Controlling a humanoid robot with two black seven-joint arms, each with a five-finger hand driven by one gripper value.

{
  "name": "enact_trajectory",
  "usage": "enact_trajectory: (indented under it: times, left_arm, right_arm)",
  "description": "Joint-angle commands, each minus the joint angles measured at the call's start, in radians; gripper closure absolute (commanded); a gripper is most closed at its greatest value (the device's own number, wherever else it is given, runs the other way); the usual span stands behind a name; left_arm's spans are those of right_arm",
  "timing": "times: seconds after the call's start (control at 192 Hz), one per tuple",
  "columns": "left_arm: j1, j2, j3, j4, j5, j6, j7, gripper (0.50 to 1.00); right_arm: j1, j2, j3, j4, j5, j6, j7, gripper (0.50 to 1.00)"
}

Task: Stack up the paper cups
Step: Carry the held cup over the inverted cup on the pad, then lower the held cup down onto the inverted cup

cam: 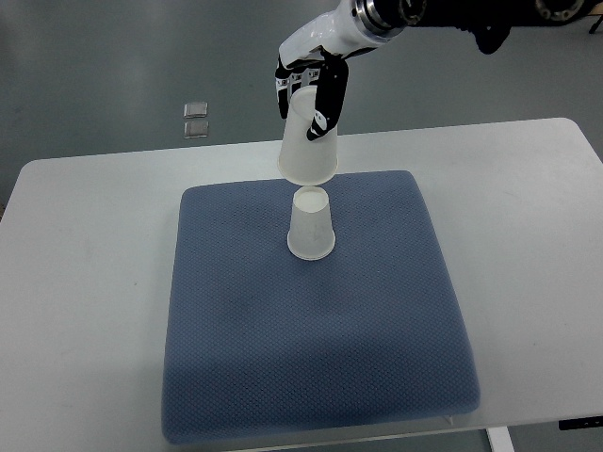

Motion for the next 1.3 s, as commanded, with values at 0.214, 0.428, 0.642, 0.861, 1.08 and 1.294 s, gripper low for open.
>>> enact_trajectory:
  times: [0.214, 0.428, 0.642, 0.861, 1.08, 1.294]
  left_arm:
    - [0.0, 0.0, -0.001, 0.001, -0.001, 0.0, 0.0, 0.5]
    - [0.0, 0.0, -0.001, 0.001, 0.0, 0.0, 0.0, 0.5]
    - [0.002, 0.0, -0.001, 0.001, 0.0, 0.0, 0.0, 0.5]
    - [0.0, 0.0, -0.003, 0.001, -0.001, 0.0, 0.0, 0.5]
    - [0.002, 0.0, -0.003, 0.001, 0.0, 0.0, 0.0, 0.5]
    - [0.002, 0.0, -0.003, 0.001, 0.0, 0.0, 0.0, 0.5]
  right_arm:
    - [-0.094, 0.049, 0.0, -0.04, 0.024, -0.046, 0.002, 0.818]
    - [-0.136, 0.069, 0.0, -0.063, 0.028, -0.066, 0.003, 0.816]
    - [-0.153, 0.077, -0.002, -0.074, 0.027, -0.066, 0.003, 0.814]
    - [-0.163, 0.077, -0.009, -0.077, 0.024, -0.066, 0.003, 0.81]
    - [-0.163, 0.079, -0.014, -0.077, 0.019, -0.066, 0.003, 0.805]
    - [-0.171, 0.08, -0.017, -0.077, 0.016, -0.066, 0.003, 0.803]
